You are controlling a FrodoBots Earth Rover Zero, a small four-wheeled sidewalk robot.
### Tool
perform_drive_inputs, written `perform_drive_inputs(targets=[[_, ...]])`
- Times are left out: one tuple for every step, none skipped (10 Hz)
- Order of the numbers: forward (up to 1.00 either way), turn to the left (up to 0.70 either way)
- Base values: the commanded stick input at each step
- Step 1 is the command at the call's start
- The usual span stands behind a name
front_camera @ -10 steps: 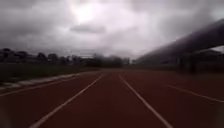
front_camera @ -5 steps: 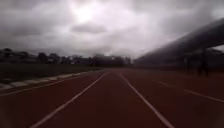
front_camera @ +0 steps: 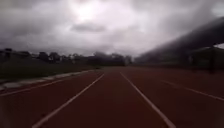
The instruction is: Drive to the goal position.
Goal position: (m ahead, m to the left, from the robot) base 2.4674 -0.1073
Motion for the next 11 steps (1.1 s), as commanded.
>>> perform_drive_inputs(targets=[[0.7, 0.0], [0.7, 0.0], [0.7, 0.0], [0.7, 0.0], [0.7, 0.0], [0.7, 0.0], [0.7, 0.0], [0.7, 0.0], [0.7, 0.0], [0.7, 0.0], [0.7, 0.0]])
